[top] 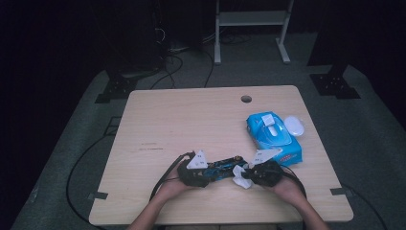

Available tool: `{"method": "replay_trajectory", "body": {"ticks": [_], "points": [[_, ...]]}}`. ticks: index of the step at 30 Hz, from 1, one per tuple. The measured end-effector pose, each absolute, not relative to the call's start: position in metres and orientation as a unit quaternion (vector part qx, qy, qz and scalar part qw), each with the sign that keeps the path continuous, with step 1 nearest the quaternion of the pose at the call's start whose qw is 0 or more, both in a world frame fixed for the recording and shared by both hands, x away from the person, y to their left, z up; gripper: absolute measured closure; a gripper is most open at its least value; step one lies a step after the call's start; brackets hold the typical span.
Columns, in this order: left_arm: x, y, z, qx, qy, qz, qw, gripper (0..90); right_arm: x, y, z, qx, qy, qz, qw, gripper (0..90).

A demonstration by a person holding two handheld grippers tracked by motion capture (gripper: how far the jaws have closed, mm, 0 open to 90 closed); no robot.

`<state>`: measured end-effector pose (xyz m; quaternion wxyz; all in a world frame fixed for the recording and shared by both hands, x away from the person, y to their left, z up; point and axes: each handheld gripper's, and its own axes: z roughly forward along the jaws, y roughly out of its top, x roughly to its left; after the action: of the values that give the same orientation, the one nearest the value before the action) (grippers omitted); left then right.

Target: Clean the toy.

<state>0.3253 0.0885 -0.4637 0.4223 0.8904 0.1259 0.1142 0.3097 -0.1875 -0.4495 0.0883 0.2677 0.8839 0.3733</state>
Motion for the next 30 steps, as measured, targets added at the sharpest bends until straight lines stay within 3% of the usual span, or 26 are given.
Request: {"method": "replay_trajectory", "body": {"ticks": [4, 7, 23, 28, 30], "points": [[0.324, 0.088, -0.463, 0.888, 0.113, 0.131, 0.425, 54.4, 0.306, -0.200, -0.435, 0.278, 0.866, 0.410, 0.078, 84.1], [0.323, 0.089, -0.461, 0.876, 0.126, 0.161, 0.436, 61.4, 0.305, -0.209, -0.424, 0.291, 0.843, 0.445, 0.080, 84.1], [0.329, 0.097, -0.467, 0.874, 0.146, 0.136, 0.442, 61.8, 0.352, -0.172, -0.414, 0.333, 0.826, 0.414, 0.189, 83.6], [0.332, 0.101, -0.464, 0.873, 0.163, 0.140, 0.439, 62.4, 0.358, -0.173, -0.415, 0.334, 0.831, 0.413, 0.167, 83.7], [0.335, 0.103, -0.465, 0.866, 0.184, 0.131, 0.446, 55.5, 0.357, -0.174, -0.415, 0.336, 0.833, 0.412, 0.155, 83.8]]}}
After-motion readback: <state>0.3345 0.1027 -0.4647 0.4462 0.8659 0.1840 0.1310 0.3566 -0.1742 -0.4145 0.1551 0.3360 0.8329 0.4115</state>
